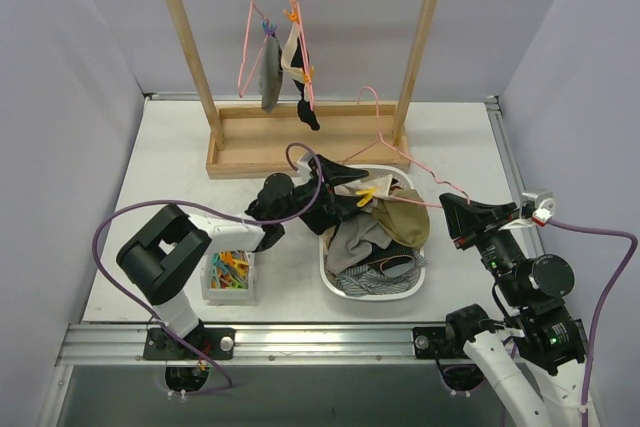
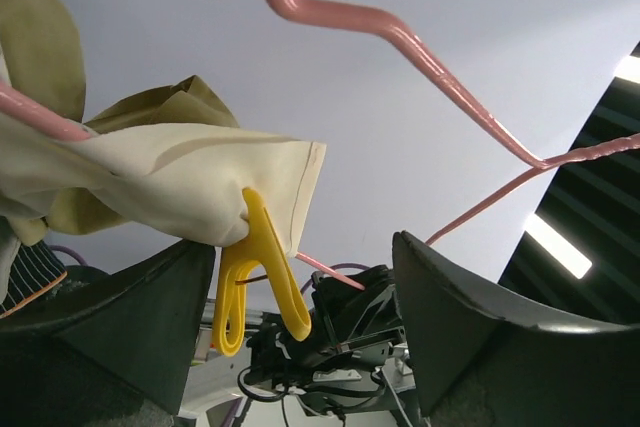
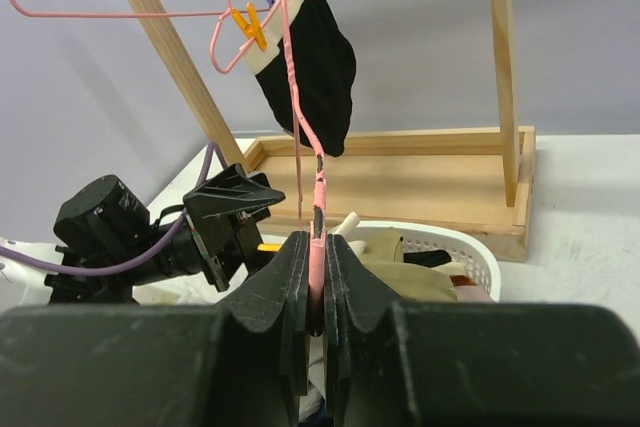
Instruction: Remove the underwear clipped to the hanger
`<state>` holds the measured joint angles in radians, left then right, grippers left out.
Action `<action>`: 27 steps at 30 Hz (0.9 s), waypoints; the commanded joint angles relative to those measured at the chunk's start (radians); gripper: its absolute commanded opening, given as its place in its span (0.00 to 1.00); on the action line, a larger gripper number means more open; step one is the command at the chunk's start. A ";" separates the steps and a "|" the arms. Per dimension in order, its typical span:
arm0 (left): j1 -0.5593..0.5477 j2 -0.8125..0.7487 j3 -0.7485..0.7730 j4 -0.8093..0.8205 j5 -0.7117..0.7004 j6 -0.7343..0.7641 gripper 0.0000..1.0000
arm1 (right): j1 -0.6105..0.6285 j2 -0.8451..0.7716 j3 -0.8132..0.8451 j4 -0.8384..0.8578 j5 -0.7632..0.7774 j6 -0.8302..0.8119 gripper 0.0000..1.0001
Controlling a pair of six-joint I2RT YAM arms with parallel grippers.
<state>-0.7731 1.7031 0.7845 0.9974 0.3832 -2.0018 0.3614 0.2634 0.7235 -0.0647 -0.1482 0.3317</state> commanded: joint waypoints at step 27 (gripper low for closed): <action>-0.017 -0.042 0.038 0.049 0.132 0.083 0.03 | 0.005 0.017 0.022 0.069 0.064 -0.002 0.00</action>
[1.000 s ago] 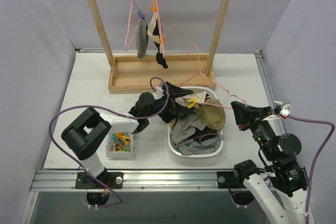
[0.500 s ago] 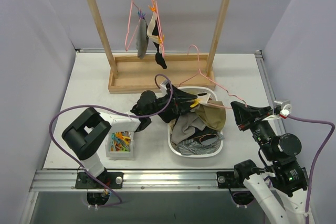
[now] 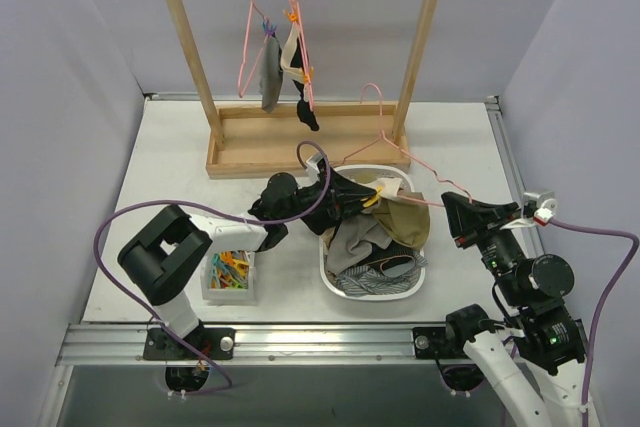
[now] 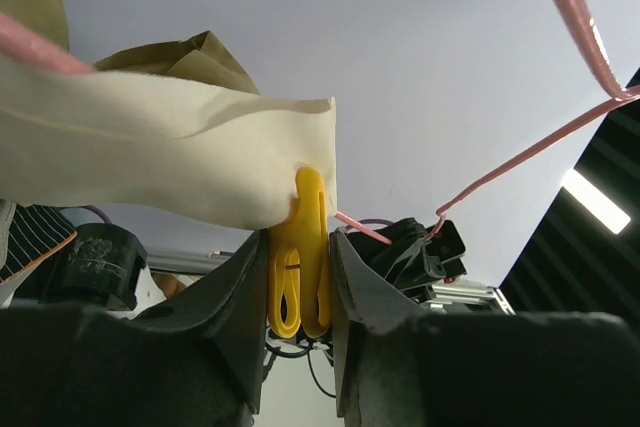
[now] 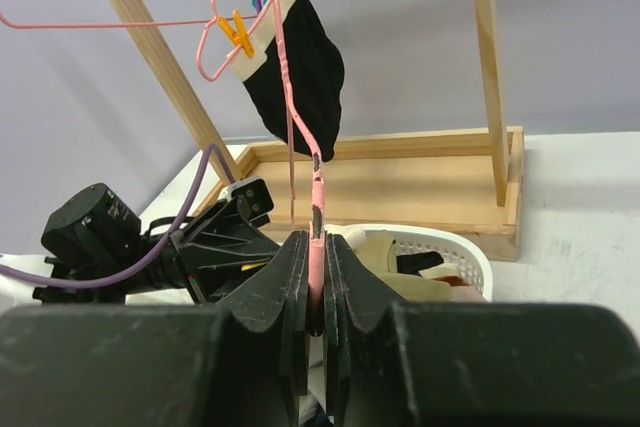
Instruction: Remove the underwear clipped to the hanger
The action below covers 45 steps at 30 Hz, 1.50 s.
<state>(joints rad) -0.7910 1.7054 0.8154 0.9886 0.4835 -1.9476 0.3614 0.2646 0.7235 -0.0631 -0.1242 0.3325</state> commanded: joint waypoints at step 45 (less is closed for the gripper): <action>0.337 -0.762 0.228 -2.144 -0.569 1.314 0.74 | 0.005 0.058 0.109 -0.052 0.143 0.010 0.00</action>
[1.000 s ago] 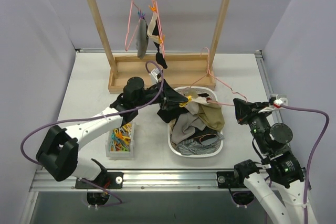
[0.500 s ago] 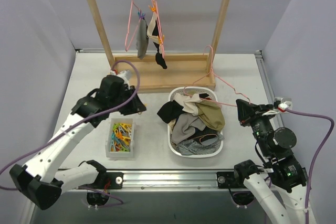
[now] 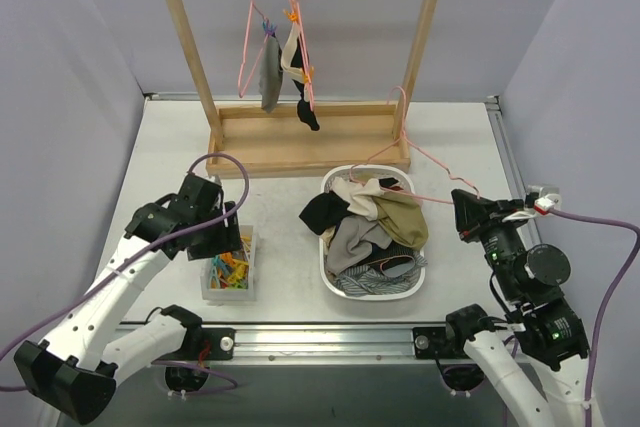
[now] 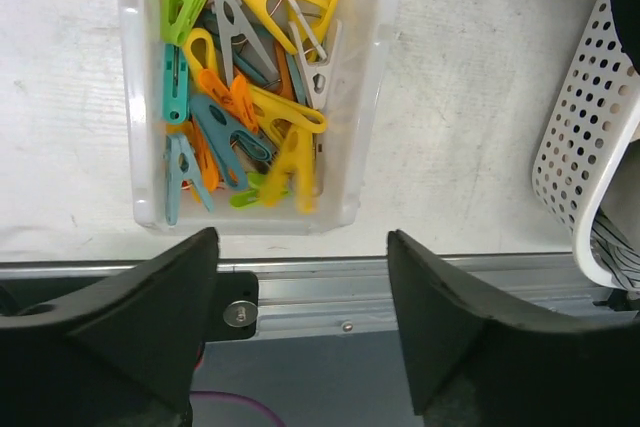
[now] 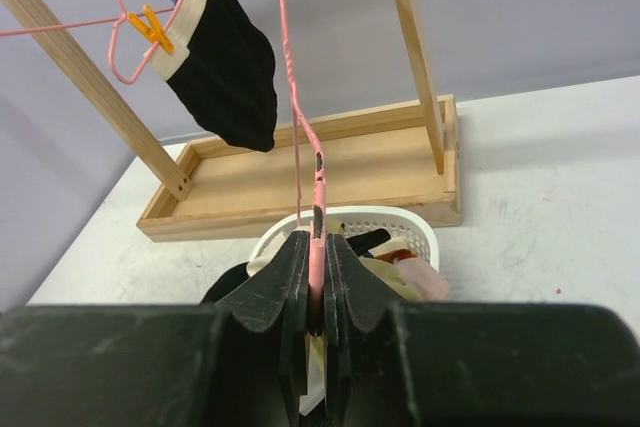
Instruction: Remove the underwear clipped to the hanger
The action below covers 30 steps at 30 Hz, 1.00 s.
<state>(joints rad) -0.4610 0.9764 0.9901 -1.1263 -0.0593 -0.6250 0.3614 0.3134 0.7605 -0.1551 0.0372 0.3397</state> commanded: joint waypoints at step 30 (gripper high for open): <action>0.007 -0.077 0.117 0.192 -0.016 0.016 0.91 | 0.004 0.628 0.549 0.607 0.016 -0.232 0.00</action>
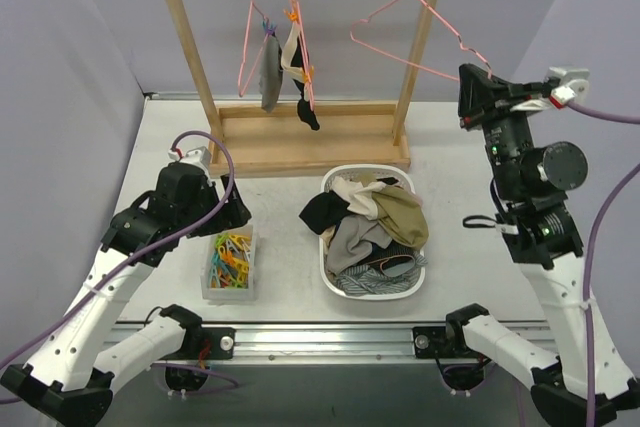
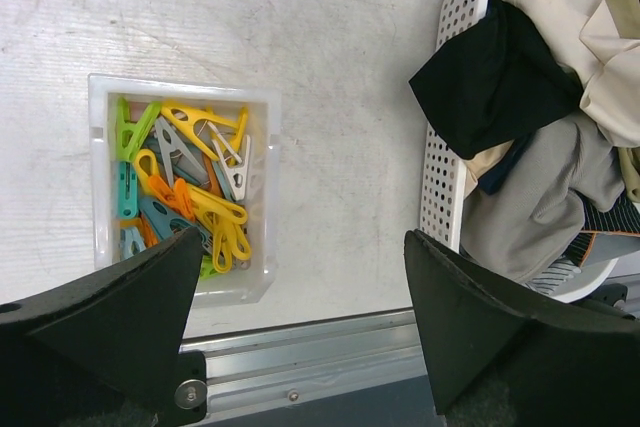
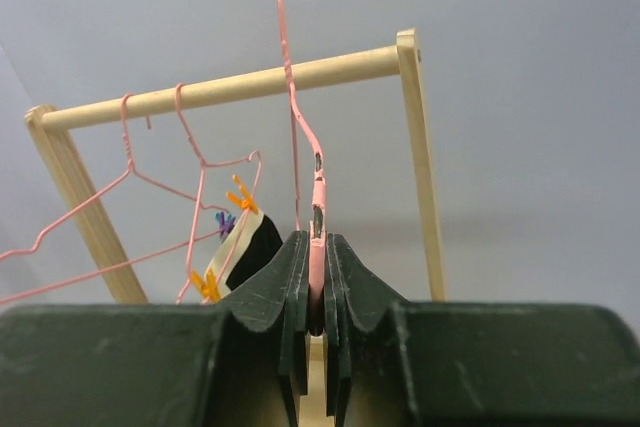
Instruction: Remove the underwear clipped to the hanger
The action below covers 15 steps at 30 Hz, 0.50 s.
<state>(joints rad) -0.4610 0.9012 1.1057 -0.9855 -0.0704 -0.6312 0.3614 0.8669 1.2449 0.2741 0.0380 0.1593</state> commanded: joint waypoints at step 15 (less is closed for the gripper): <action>0.010 -0.021 -0.009 0.050 0.004 0.024 0.91 | -0.012 0.268 0.117 0.221 0.146 -0.057 0.00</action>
<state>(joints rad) -0.4580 0.9039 1.0962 -0.9707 -0.0700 -0.6163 0.3565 1.1790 1.3499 0.4080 0.1585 0.1020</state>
